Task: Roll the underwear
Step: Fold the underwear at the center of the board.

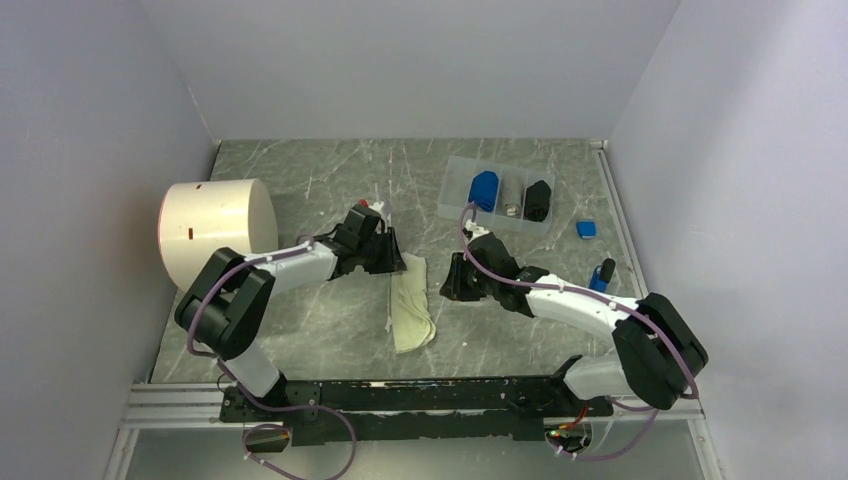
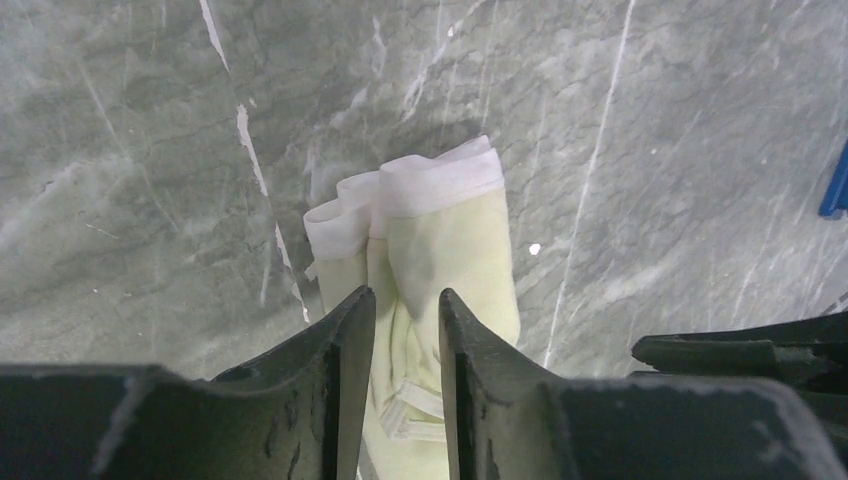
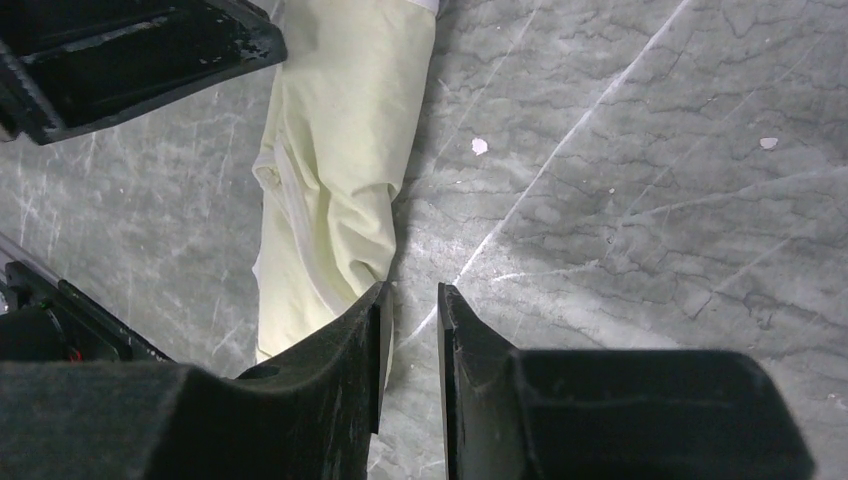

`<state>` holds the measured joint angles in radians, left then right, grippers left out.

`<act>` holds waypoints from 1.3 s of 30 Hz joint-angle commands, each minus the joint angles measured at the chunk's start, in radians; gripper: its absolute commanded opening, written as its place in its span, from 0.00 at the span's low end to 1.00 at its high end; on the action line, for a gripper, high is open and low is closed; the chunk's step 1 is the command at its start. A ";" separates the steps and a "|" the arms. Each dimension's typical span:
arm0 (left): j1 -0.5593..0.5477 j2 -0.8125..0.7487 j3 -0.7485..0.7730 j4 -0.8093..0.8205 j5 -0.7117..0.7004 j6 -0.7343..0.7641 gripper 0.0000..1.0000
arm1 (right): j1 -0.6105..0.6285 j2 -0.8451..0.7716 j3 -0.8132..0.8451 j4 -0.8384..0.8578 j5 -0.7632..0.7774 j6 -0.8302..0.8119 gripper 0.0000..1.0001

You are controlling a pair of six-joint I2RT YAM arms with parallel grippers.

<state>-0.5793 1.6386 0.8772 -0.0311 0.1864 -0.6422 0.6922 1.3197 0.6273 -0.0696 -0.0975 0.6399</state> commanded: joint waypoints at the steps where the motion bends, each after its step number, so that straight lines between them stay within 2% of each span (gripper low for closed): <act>1: -0.004 0.042 0.039 -0.030 0.005 0.034 0.37 | -0.003 -0.001 0.033 0.042 -0.016 0.003 0.28; 5: -0.009 0.062 0.055 -0.020 0.018 0.044 0.38 | -0.003 -0.003 0.032 0.038 -0.018 0.003 0.28; 11: -0.014 0.070 0.060 -0.020 0.013 0.045 0.24 | -0.003 -0.005 0.032 0.033 -0.013 0.000 0.28; 13: -0.015 0.055 0.056 -0.020 0.005 0.041 0.26 | -0.003 -0.002 0.031 0.036 -0.014 0.000 0.28; 15: -0.015 0.042 0.057 -0.027 -0.004 0.042 0.34 | -0.002 0.004 0.032 0.038 -0.018 0.000 0.29; 17: -0.017 0.032 0.061 -0.037 -0.010 0.044 0.38 | -0.003 0.010 0.035 0.041 -0.025 -0.001 0.29; 28: -0.040 0.012 0.062 -0.021 -0.018 0.045 0.41 | -0.003 0.021 0.032 0.051 -0.041 0.001 0.29; 32: -0.040 0.041 0.074 -0.031 -0.015 0.043 0.36 | -0.003 0.019 0.031 0.047 -0.041 0.002 0.29; 37: -0.043 0.037 0.066 -0.035 -0.039 0.028 0.18 | -0.003 0.009 0.034 0.038 -0.033 -0.001 0.29; 39: -0.044 0.019 0.060 -0.038 -0.055 0.024 0.20 | -0.003 0.011 0.035 0.036 -0.033 -0.004 0.29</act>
<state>-0.6167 1.6878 0.9150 -0.0734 0.1661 -0.6140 0.6926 1.3407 0.6285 -0.0582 -0.1326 0.6399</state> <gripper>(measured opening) 0.188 0.285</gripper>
